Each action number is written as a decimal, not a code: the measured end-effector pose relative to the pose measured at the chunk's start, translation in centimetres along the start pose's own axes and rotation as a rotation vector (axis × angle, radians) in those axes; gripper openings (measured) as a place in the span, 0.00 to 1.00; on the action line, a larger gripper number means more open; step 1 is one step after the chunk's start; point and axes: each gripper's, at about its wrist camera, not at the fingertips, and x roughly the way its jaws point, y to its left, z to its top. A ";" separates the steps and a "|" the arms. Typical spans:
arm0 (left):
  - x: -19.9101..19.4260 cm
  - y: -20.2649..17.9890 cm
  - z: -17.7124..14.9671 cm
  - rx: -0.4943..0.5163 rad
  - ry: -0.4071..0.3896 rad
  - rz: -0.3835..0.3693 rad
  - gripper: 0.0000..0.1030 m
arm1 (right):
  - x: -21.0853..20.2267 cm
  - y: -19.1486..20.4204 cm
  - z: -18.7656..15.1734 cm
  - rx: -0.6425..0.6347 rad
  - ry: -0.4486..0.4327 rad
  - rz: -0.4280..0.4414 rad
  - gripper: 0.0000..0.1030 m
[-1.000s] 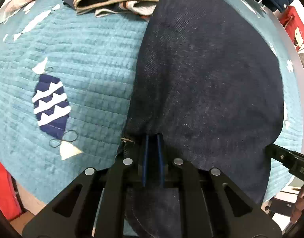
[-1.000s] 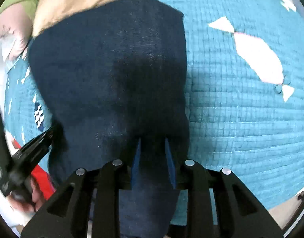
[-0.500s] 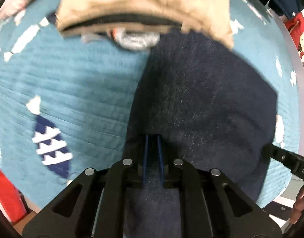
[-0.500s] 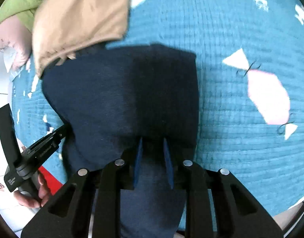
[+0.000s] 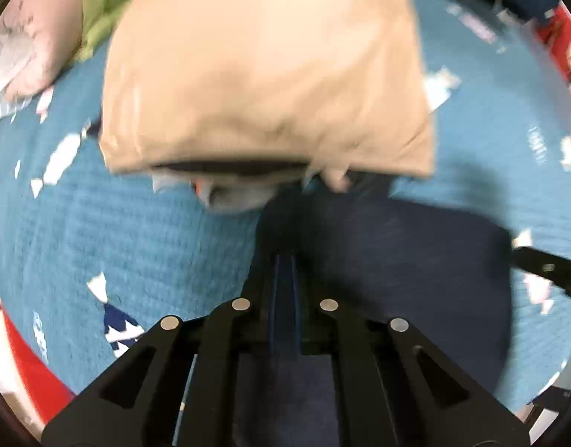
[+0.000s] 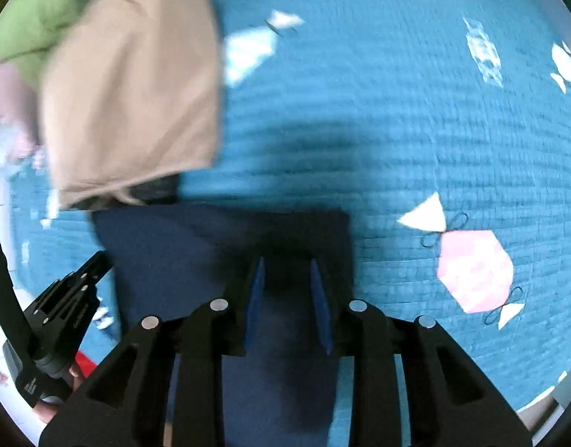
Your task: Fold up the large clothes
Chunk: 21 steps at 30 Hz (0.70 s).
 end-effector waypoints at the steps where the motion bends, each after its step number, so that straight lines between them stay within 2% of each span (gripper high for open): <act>1: -0.2 0.0 0.4 -0.006 0.003 -0.042 0.06 | 0.4 0.5 0.0 -0.017 0.004 -0.014 0.24; 2: 0.5 -0.1 0.7 -0.021 0.016 -0.060 0.05 | 0.9 0.2 0.3 -0.029 0.019 -0.039 0.24; 3: 2.3 -0.2 1.2 -0.034 0.053 -0.055 0.06 | 3.1 0.1 0.4 -0.033 0.054 -0.077 0.24; 4: 4.9 -0.4 1.4 -0.034 0.099 -0.031 0.09 | 4.4 -0.6 0.6 -0.018 0.050 -0.077 0.23; 6: 5.8 -2.3 0.3 -0.016 0.082 0.012 0.09 | 4.3 -0.1 1.1 -0.023 0.026 -0.076 0.23; 8: 4.3 -3.1 0.3 0.033 0.064 0.063 0.09 | 2.5 0.4 0.5 -0.076 0.002 -0.087 0.24; 9: 3.9 -3.2 0.4 0.040 0.062 0.060 0.09 | 1.6 0.3 0.1 -0.088 -0.009 -0.070 0.26; 12: 1.5 -2.5 -0.4 0.048 0.054 -0.005 0.10 | -0.8 -0.7 -0.6 -0.064 -0.049 0.035 0.27; 13: 0.7 -2.1 -0.8 0.047 0.045 -0.027 0.14 | -2.6 -1.9 -1.1 -0.061 -0.079 0.073 0.37; 14: -0.1 -1.6 -1.5 0.048 0.037 -0.046 0.29 | -3.6 -2.4 -1.5 -0.061 -0.108 0.094 0.48; 15: -0.9 -1.0 -2.1 0.052 0.027 -0.071 0.37 | -4.3 -2.6 -2.0 -0.059 -0.141 0.109 0.70; 16: -1.8 -0.4 -2.9 0.057 0.005 -0.105 0.46 | -5.0 -3.0 -2.5 -0.055 -0.182 0.118 0.80; 18: -3.0 0.3 -4.9 0.063 -0.011 -0.135 0.50 | -6.0 -3.9 -3.8 -0.067 -0.229 0.135 0.83; 19: -3.3 0.8 -5.5 0.059 -0.008 -0.148 0.59 | -5.4 -3.8 -3.5 -0.079 -0.232 0.142 0.87; 20: -3.7 0.2 -5.1 0.050 -0.004 -0.156 0.65 | -5.3 -4.2 -4.2 -0.091 -0.234 0.148 0.88; 21: -3.8 0.9 -6.0 0.037 0.002 -0.162 0.65 | -4.6 -3.6 -4.4 -0.097 -0.232 0.150 0.88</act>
